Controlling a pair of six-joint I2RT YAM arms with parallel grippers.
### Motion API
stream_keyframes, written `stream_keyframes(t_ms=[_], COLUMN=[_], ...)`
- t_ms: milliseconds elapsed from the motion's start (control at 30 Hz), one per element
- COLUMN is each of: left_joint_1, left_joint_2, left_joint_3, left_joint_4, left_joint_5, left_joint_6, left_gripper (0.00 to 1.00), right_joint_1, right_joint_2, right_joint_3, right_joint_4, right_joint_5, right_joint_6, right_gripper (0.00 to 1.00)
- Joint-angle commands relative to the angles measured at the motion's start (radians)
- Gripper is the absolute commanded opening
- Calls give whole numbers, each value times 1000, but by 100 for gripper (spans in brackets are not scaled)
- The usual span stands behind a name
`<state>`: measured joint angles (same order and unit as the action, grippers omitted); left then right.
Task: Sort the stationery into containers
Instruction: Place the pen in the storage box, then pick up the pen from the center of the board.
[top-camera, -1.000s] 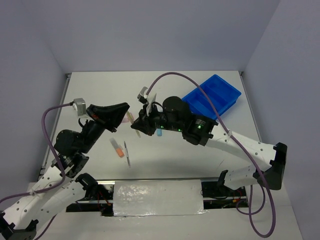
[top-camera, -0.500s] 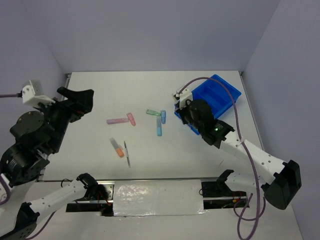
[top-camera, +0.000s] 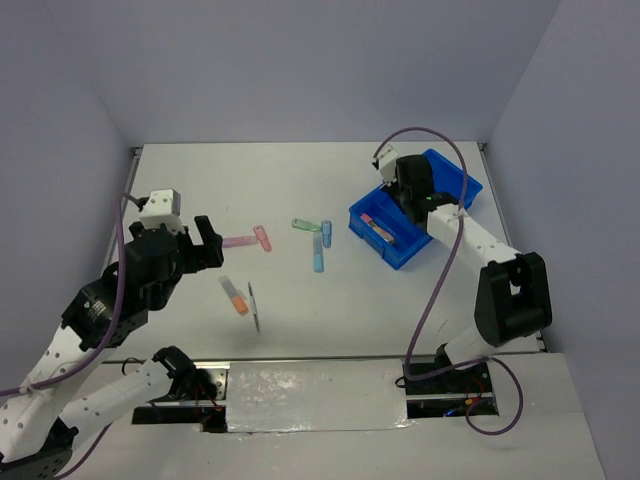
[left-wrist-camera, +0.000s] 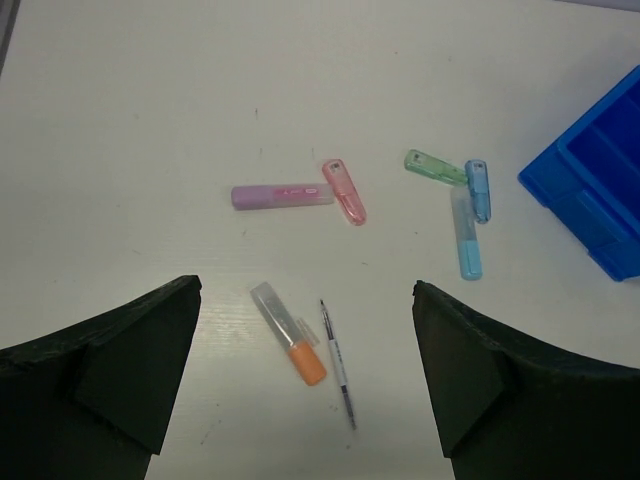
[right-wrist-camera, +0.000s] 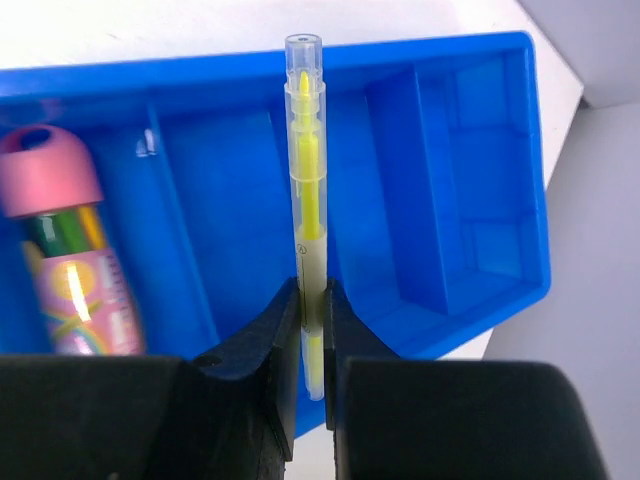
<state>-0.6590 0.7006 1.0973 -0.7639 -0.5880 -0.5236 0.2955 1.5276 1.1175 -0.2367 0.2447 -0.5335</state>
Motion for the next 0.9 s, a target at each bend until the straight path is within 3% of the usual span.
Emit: stream_keyframes(t_ms=[0,167,233,300,367,533,667,733,833,867], left_joint_1=[-2,-1,1,13,28,105,139,145,163,183], left_joint_2=[-7,6,49,92,103,108,109,109,122,134], left_joint_3=[-16,-66,-60,-48,-50,-66,-73,-76,-76,-77], left_joint_4=[15,58,17,-3,1,38,54,55,52,51], left_joint_5=[-64,-55,-100,-130,-113,-30,2,10,2,7], left_joint_6=[37,11,1,-13,-15,13,25,20,-10,-16], left_gripper=[99,99,99,99,99,99,99,99,99,99], right_joint_1=[-41,-45,-58,-70,-71,-76,-78,-79,-76,-52], right_joint_2=[34,114,137,146,163,177,125,82,-58,-132], right_joint_3=[73,85,93,93,99,127,142,165,180,176], right_joint_4=[-24,-30,-44,-46,-61,-107,-139,-157,-112,-90], right_joint_5=[-103,-125,-122,-142,-147,-165,-163,-201,-269,-283], right_joint_6=[-54,-40,-26,-19,-13,20,44,70,234,357], right_gripper=[0,0,8,23,24,38,63,70,88,99])
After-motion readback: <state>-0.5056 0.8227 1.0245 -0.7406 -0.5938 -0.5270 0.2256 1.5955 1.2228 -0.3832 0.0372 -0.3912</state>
